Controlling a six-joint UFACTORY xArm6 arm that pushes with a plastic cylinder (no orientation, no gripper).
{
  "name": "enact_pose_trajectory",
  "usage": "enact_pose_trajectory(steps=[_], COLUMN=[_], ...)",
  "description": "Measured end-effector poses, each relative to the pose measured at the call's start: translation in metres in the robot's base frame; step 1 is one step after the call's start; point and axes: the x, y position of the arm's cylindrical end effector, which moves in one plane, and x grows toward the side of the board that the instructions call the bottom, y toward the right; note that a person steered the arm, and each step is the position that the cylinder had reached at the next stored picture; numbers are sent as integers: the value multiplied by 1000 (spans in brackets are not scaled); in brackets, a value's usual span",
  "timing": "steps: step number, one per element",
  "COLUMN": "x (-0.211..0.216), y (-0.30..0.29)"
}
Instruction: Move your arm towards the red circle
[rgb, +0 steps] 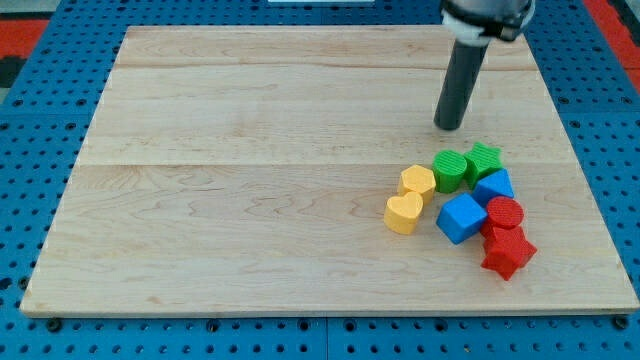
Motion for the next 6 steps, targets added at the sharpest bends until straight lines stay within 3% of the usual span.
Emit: enact_pose_trajectory(steps=[2, 4, 6], x=[56, 175, 168], y=[185, 110, 30])
